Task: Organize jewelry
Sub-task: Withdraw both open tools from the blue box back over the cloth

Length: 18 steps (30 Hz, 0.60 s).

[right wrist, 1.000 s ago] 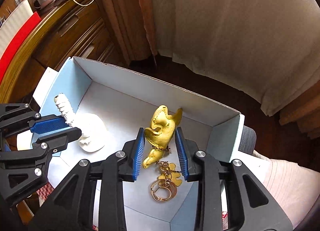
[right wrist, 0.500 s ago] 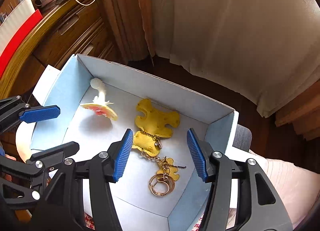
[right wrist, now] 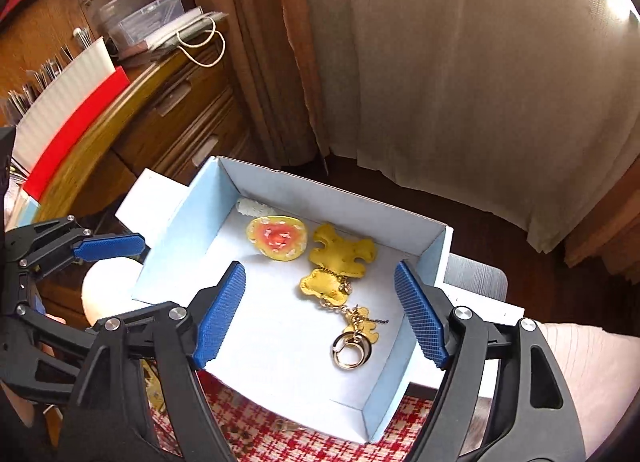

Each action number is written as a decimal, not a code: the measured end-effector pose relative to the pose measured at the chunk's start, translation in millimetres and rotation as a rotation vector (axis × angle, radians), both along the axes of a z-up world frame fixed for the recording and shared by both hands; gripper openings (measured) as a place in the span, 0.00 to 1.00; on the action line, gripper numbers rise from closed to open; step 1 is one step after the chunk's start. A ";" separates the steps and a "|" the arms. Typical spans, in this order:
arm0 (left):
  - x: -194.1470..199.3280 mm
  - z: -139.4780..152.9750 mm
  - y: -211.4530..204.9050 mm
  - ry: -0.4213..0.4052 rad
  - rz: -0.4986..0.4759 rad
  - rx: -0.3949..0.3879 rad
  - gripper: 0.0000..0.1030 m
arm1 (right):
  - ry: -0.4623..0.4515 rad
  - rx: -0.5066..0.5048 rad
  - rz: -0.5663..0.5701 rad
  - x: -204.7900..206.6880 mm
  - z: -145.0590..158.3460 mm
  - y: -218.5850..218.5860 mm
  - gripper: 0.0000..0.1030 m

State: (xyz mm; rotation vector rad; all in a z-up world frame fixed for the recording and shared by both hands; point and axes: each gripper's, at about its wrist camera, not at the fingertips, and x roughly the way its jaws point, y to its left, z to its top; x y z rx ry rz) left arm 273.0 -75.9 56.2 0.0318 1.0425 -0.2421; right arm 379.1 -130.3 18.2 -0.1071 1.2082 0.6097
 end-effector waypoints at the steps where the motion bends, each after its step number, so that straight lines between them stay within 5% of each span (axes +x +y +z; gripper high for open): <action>1: -6.8 2.7 0.6 -0.008 -0.003 -0.002 0.66 | -0.001 0.018 0.004 -4.0 4.6 -0.7 0.73; 10: -69.9 5.1 12.7 -0.040 -0.006 0.025 0.68 | -0.013 0.068 0.131 -77.7 29.4 -7.3 0.79; 13: -92.4 -0.4 16.8 -0.045 -0.006 0.023 0.80 | -0.007 0.078 0.155 -104.9 27.5 -13.4 0.88; 18: -131.4 -13.1 22.6 -0.051 -0.003 0.016 0.81 | 0.023 0.124 0.155 -143.6 15.8 -29.9 0.92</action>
